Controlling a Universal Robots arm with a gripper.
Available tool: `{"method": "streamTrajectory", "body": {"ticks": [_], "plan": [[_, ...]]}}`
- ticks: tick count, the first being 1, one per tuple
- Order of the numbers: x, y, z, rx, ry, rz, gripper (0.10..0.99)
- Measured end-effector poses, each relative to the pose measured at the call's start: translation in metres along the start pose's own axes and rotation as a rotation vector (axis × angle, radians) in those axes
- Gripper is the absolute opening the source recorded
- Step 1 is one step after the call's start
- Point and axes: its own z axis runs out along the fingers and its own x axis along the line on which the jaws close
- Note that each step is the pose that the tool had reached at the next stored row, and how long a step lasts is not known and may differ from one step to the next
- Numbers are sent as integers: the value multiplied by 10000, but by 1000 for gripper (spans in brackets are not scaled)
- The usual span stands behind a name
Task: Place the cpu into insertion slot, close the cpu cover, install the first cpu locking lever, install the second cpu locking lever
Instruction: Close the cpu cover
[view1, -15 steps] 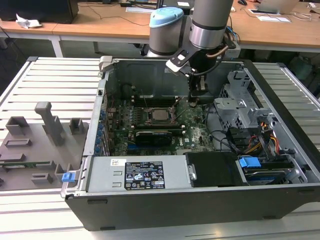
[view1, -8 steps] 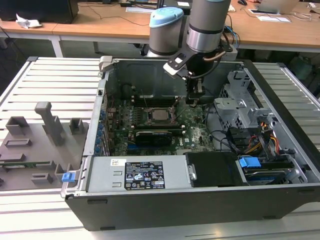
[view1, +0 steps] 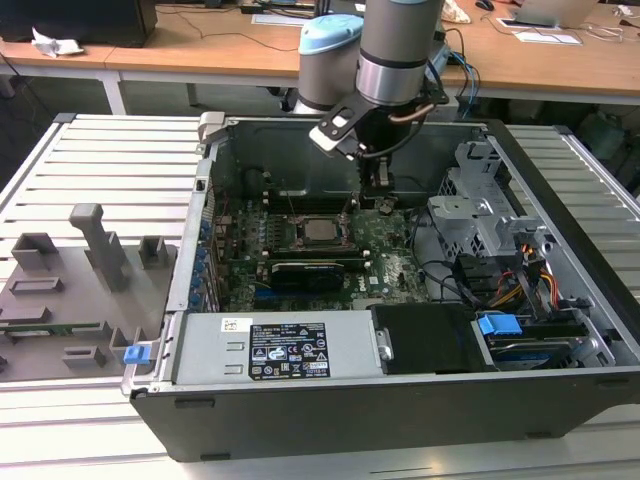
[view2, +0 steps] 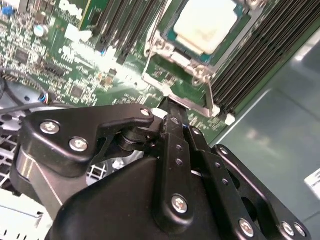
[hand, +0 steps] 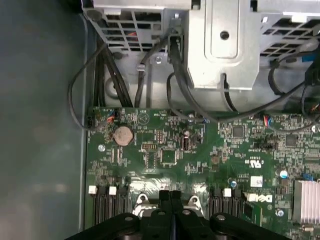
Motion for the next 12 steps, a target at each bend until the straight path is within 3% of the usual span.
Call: {"method": "streamTrajectory", "body": {"ticks": [7, 12], "plan": [[4, -165, 23, 1, 0, -1, 106], [7, -232, 59, 1, -1, -2, 106]]}}
